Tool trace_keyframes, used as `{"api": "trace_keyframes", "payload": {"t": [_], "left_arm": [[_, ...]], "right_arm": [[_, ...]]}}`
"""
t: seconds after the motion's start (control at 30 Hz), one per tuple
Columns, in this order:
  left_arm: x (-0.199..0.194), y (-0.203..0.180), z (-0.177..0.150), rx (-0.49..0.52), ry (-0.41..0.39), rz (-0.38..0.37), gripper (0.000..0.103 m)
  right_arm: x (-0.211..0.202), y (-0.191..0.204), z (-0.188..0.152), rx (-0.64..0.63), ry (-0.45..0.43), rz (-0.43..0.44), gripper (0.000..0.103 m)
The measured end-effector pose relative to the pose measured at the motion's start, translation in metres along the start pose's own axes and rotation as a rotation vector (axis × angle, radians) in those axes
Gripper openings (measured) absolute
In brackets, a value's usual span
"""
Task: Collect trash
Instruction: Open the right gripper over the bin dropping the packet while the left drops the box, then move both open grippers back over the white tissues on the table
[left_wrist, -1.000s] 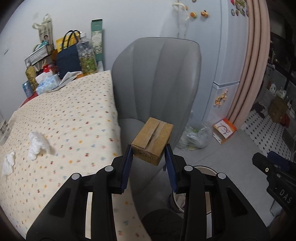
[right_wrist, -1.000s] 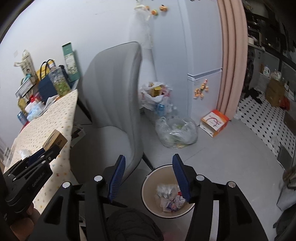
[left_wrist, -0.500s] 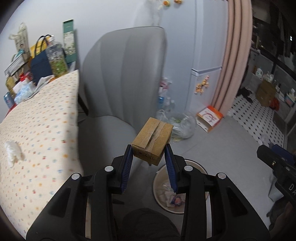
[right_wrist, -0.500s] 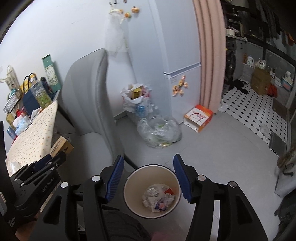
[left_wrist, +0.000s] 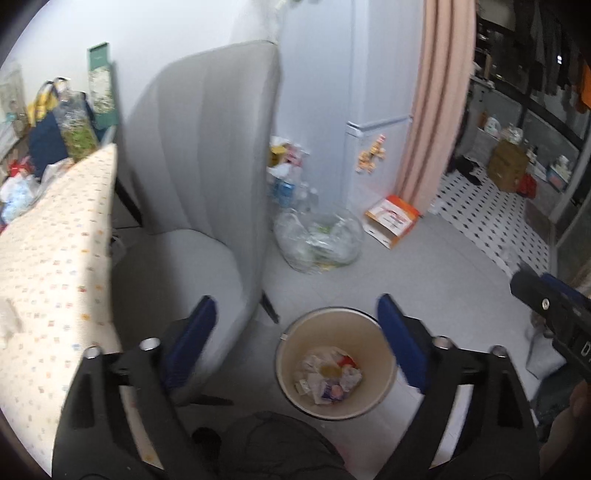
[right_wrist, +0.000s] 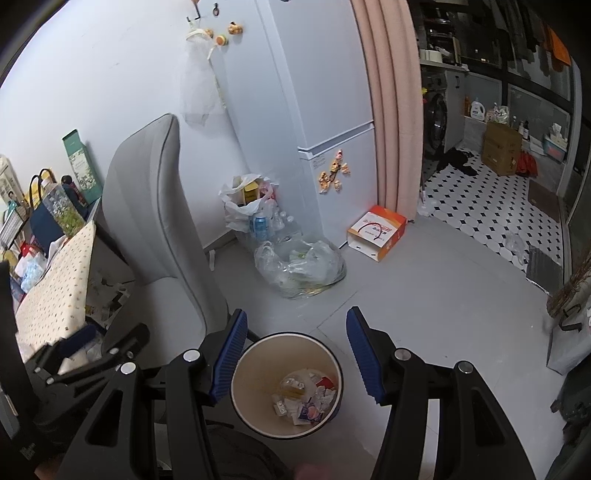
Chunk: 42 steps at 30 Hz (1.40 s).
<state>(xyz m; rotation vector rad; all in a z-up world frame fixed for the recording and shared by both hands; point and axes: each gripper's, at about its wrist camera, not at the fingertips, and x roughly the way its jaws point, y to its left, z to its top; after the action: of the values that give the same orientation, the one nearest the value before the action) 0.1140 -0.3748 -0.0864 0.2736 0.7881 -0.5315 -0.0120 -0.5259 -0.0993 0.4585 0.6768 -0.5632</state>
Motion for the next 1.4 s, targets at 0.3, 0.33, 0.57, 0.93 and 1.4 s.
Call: {"api": "trace_keyframes", "payload": {"t": [0.3, 0.33, 0.57, 0.93, 1.4], "left_arm": [[-0.031, 0.059, -0.001, -0.121, -0.042, 0.082, 0.097], [-0.036, 0.068, -0.002, -0.139, -0.047, 0.093, 0.097], [-0.068, 0.133, -0.014, -0.251, -0.081, 0.163, 0.097], [-0.121, 0.222, -0.039, -0.415, -0.15, 0.23, 0.097], [-0.153, 0.309, -0.084, -0.555, -0.165, 0.341, 0.097]], "right_arm": [[-0.014, 0.047, -0.001, -0.081, -0.026, 0.036, 0.078], [-0.017, 0.057, -0.002, -0.099, -0.032, 0.046, 0.08], [-0.034, 0.119, -0.008, -0.189, -0.053, 0.114, 0.093], [-0.058, 0.216, -0.029, -0.333, -0.056, 0.208, 0.095], [-0.081, 0.313, -0.058, -0.489, -0.05, 0.324, 0.095]]}}
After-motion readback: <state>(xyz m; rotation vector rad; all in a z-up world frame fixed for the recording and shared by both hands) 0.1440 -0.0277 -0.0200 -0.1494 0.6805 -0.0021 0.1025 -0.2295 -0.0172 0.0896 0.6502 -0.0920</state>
